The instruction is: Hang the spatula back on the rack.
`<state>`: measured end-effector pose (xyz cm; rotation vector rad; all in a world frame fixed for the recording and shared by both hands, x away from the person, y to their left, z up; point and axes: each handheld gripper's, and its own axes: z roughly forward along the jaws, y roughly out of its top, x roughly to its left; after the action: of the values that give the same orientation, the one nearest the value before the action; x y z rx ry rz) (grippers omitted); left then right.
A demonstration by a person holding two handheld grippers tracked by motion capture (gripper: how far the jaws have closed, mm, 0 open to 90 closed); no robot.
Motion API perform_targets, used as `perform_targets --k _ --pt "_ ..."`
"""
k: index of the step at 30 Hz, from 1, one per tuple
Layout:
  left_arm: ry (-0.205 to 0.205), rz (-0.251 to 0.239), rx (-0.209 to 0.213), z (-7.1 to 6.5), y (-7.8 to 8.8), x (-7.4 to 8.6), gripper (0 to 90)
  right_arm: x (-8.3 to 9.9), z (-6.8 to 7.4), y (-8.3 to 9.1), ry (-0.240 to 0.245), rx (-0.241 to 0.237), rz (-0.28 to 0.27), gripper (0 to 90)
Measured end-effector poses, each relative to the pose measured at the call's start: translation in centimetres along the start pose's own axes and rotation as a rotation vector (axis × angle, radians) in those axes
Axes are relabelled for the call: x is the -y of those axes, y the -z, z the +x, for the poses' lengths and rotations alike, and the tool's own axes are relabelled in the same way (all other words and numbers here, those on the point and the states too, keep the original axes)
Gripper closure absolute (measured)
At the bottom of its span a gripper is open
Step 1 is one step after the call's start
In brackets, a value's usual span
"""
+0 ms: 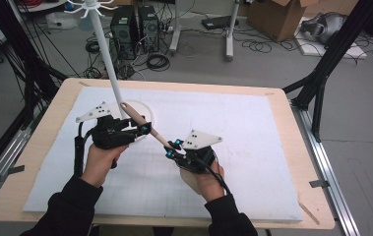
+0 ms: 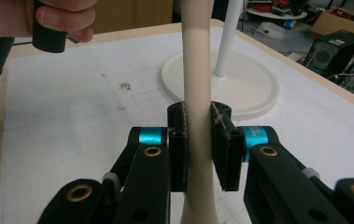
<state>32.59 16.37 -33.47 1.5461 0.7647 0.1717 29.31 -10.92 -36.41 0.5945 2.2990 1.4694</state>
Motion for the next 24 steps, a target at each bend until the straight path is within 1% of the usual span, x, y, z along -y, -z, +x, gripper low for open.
perform_targets --k 4,7,11,13,14,15,16,17,18,20,21,24 --pt "0.003 -0.010 0.024 -0.2 -0.1 -0.4 61.4 0.0 0.1 0.0 -0.008 0.001 0.001 78.1" --pt "0.006 -0.016 0.054 -0.5 -0.1 -0.9 64.1 -0.2 0.1 0.2 -0.012 0.001 -0.010 78.1" --pt "0.007 -0.032 0.089 -1.1 -0.2 -1.6 67.5 -0.4 0.1 0.6 -0.006 0.004 -0.035 78.1" --pt "0.011 -0.040 0.118 -1.4 -0.3 -1.9 69.6 -0.5 0.1 0.8 -0.011 0.000 -0.042 78.1" --pt "0.011 -0.042 0.136 -1.5 -0.4 -2.1 70.5 -0.5 0.0 0.8 -0.006 0.001 -0.049 78.1" --pt "0.014 -0.044 0.145 -1.6 -0.5 -2.2 71.4 -0.6 0.0 0.9 -0.008 -0.001 -0.051 78.0" --pt "0.010 -0.042 0.163 -1.8 -0.5 -2.3 72.1 -0.6 0.1 0.9 -0.008 -0.002 -0.053 78.1" --pt "0.004 -0.042 0.169 -1.9 -0.6 -2.4 72.8 -0.7 0.0 1.0 -0.006 -0.003 -0.056 78.0" --pt "0.001 -0.044 0.179 -2.1 -0.6 -2.6 73.5 -0.7 0.0 1.1 -0.008 -0.017 -0.070 78.0" --pt "-0.020 -0.041 0.190 -2.4 -0.7 -2.9 73.6 -0.7 -0.1 1.2 -0.008 -0.017 -0.074 78.0" --pt "-0.032 -0.041 0.198 -2.5 -0.7 -3.0 73.7 -0.7 0.0 1.2 -0.009 -0.027 -0.076 78.0" --pt "-0.050 -0.051 0.216 -2.9 -0.7 -3.4 73.8 -0.9 -0.2 1.6 -0.008 -0.042 -0.098 77.9"
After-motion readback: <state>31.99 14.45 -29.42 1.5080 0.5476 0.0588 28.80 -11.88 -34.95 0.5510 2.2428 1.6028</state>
